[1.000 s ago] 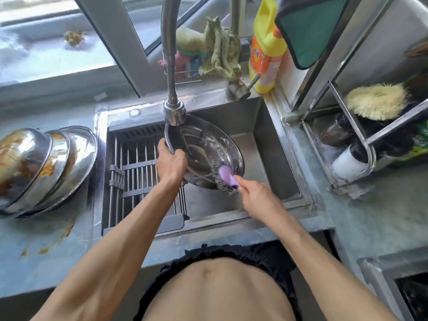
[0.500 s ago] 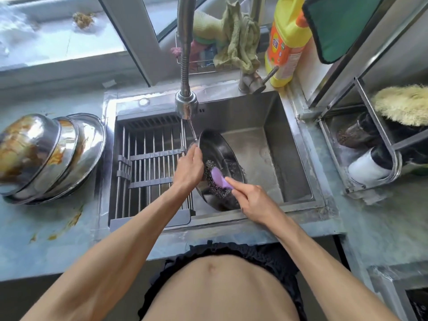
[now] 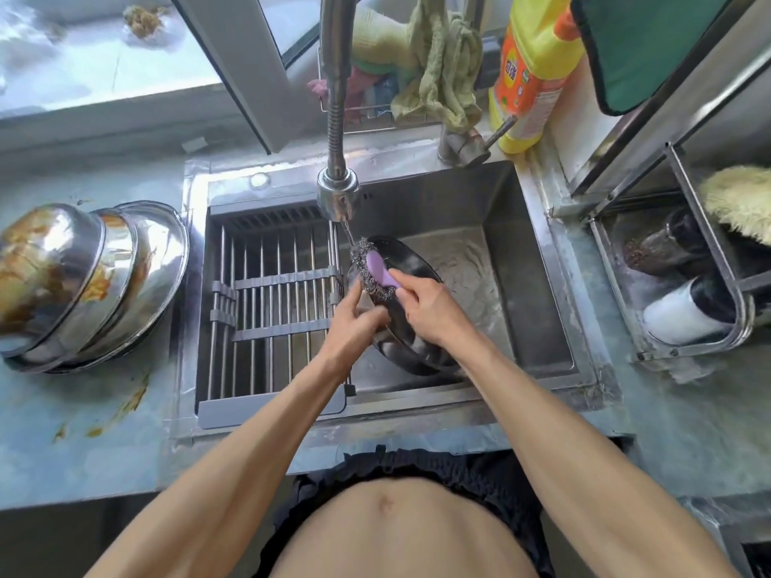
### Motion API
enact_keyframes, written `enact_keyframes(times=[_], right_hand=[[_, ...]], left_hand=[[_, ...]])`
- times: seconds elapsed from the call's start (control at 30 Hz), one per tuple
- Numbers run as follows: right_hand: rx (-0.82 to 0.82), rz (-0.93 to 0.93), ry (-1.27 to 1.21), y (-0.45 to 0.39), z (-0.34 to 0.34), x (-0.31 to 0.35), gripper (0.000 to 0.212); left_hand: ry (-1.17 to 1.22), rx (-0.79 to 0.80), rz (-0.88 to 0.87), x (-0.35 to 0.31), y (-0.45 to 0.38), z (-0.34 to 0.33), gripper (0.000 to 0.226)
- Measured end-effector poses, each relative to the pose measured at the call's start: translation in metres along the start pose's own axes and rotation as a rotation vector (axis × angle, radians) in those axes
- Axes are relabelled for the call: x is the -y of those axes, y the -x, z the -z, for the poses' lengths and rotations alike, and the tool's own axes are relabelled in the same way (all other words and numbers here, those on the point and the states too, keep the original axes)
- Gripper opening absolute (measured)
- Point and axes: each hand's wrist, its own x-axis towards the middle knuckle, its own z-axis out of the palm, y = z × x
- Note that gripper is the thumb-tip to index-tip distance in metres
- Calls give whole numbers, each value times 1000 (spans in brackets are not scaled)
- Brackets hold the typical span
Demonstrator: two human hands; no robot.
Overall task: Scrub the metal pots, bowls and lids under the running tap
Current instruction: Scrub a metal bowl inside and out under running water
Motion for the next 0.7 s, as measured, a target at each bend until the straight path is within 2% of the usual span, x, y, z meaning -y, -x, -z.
enact_keyframes(times=[0.03,0.07,0.23,0.33,0.47,0.6,0.7], right_hand=[[24,-6,4,-4,0,1,42],[40,-14,2,-7,-1,2,42],[121,-7,-5,-19,-1,-1,44],[185,-25,8,-28,7,-3,42],[268,-1,76,-39,18,-6,40],[258,59,204,-45,26,-7,40],[208,77,289,-55,26,-9,40]], left_hand=[[43,8,5,5,0,-2,66],[51,-23,4,8,-1,-5,72],[150,-181,6,14,-9,-25,69],[202,-215,60,13,-15,-24,72],[189,-244,33,11,-19,-23,62],[139,-256,39,14,-20,-22,54],[103,-247,45,13,-14,-21,71]])
